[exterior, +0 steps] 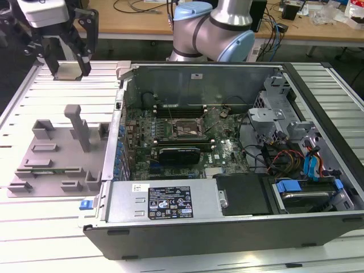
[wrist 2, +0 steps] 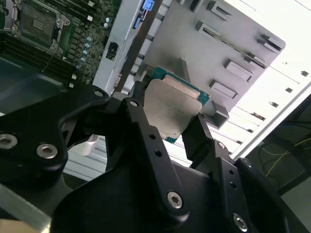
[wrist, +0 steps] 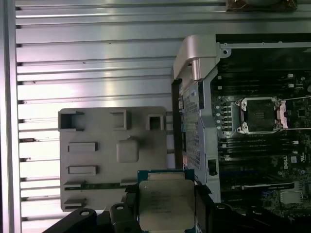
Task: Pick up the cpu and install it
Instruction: 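Pick up the cpu and move it towards the insertion slot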
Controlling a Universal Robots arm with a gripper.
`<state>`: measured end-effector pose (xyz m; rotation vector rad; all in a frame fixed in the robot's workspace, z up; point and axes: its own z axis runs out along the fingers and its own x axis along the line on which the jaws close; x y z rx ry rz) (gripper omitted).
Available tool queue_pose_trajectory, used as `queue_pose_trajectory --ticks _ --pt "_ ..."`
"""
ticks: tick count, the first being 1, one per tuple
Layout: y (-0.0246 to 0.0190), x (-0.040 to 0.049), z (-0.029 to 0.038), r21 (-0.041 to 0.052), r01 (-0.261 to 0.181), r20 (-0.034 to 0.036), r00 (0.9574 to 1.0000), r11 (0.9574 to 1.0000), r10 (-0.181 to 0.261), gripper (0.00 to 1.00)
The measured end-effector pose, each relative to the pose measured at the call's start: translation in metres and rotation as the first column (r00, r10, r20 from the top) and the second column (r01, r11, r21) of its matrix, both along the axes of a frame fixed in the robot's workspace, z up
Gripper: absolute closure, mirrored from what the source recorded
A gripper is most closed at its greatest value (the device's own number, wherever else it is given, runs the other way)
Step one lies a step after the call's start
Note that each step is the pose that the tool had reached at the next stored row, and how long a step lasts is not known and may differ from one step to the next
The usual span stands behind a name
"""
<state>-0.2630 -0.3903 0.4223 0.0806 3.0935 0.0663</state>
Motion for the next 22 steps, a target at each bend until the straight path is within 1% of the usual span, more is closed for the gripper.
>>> queue_pose_trajectory --ticks 7,8,10,11,12,13,16,20,22 --pt "-0.0001 0.0278 -0.0002 0.0 0.0 -0.0005 1.0 1.0 0.0 0.45" --pt "-0.0002 0.0334 -0.0003 -0.0001 0.0 -0.0006 1.0 1.0 0.0 0.45" --pt "-0.0001 0.0406 -0.0008 0.0001 0.0 -0.0017 1.0 1.0 0.0 0.45" --pt "-0.0001 0.0494 -0.0014 -0.0001 0.0 -0.0045 1.0 1.0 0.0 0.45" --pt "-0.0001 0.0545 -0.002 0.0 0.0 -0.005 1.0 1.0 0.0 0.45" --pt "-0.0001 0.0573 -0.0024 -0.0001 0.001 -0.0052 1.0 1.0 -0.001 0.45" --pt "-0.0001 0.072 -0.0047 0.0 0.001 -0.0055 1.0 1.0 -0.001 0.45" --pt "0.0009 0.0967 -0.0095 0.0 0.001 -0.0076 1.0 1.0 -0.001 0.45" --pt "0.0015 0.107 -0.0119 0.0 0.001 -0.0088 1.0 1.0 -0.001 0.45"
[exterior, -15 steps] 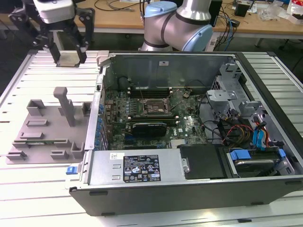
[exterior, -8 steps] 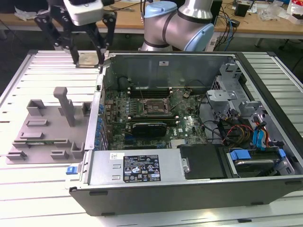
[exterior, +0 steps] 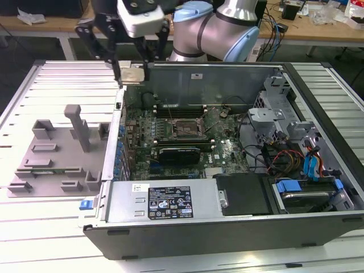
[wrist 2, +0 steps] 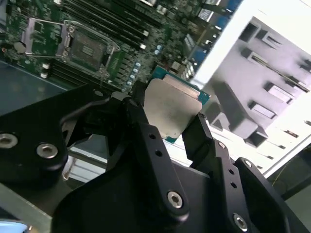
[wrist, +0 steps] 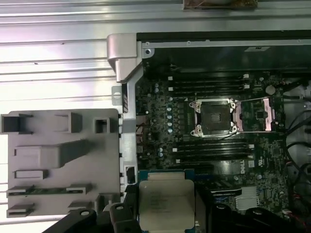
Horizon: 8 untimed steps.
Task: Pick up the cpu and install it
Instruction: 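Pick up the cpu and move it towards the insertion slot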
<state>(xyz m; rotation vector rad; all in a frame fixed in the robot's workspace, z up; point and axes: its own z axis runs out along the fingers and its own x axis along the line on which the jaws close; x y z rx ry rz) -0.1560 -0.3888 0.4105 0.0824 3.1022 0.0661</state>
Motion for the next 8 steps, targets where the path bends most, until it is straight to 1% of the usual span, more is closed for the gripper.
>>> queue_pose_trajectory --ticks 2,4,8 --pt "0.0008 0.0101 -0.0023 0.0 0.0 0.0 1.0 1.0 0.0 0.45" --pt "0.0025 0.0272 -0.0065 0.0 0.0 0.0 1.0 1.0 0.0 0.45" --pt "0.0077 0.0641 -0.0134 0.0 0.0 0.0 1.0 1.0 0.0 0.45"
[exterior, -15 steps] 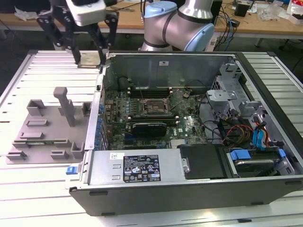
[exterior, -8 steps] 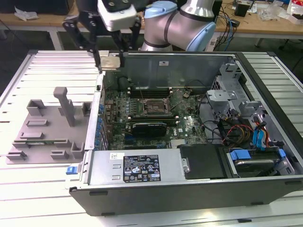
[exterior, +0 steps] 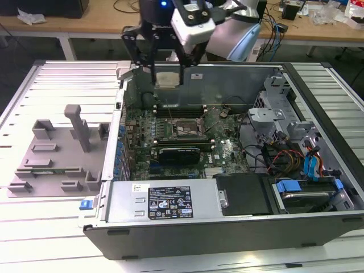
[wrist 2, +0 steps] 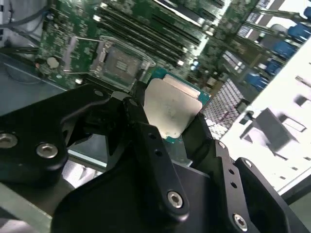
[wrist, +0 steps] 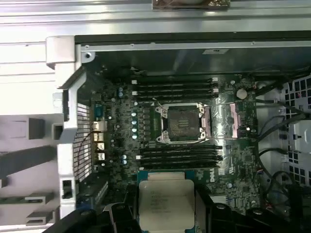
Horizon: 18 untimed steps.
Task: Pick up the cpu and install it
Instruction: 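Pick up the cpu and move it towards the insertion slot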
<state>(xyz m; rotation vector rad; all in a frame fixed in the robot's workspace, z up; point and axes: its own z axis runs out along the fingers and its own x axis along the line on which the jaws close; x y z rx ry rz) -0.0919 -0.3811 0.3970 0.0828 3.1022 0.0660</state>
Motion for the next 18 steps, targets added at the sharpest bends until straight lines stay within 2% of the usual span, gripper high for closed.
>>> queue_pose_trajectory --ticks 3,6,11,16,18 --pt "0.0023 0.0151 -0.0041 0.0001 0.0 0.0 1.0 1.0 0.0 0.45" --pt "0.0046 0.0275 -0.0141 0.0002 0.0 0.0001 1.0 1.0 0.0 0.45" --pt "0.008 0.0384 -0.0238 0.0001 0.0 0.0 1.0 1.0 0.0 0.45" --pt "0.013 0.0481 -0.0376 0.0001 0.0 0.0001 1.0 1.0 0.0 0.45" --pt "0.013 0.0487 -0.0381 -0.0001 0.0 -0.0001 1.0 1.0 0.0 0.45"
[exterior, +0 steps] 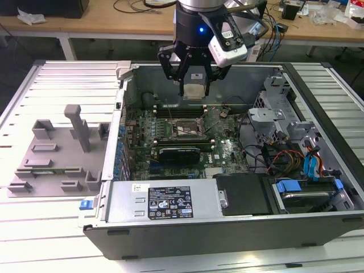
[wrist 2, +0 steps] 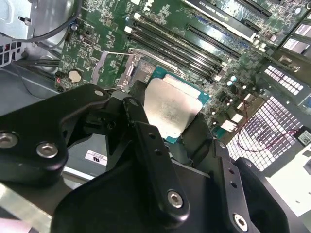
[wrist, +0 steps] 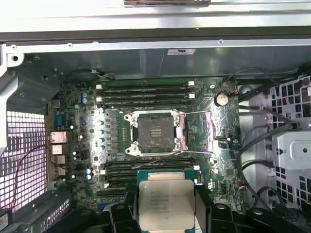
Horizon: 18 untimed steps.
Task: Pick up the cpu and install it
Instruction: 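Pick up the cpu and move it towards the insertion slot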
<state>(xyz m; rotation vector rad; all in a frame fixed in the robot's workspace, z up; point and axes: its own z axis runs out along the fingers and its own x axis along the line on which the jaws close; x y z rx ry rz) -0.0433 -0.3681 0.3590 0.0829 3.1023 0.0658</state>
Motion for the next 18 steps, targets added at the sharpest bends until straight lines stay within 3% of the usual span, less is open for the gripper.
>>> queue_pose_trajectory --ticks 3,10,13,18 --pt "0.0 0.0001 -0.0002 0.0001 0.0 0.0001 1.0 1.0 0.0 0.45" --pt "0.0015 0.0001 -0.0202 0.0001 0.0 0.0002 1.0 1.0 0.0 0.45" --pt "0.0057 0.0001 -0.0259 0.0001 -0.002 0.0023 1.0 1.0 0.002 0.45" --pt "0.0206 0.0001 -0.0323 0.0001 -0.007 0.0079 0.9999 1.0 0.007 0.45"
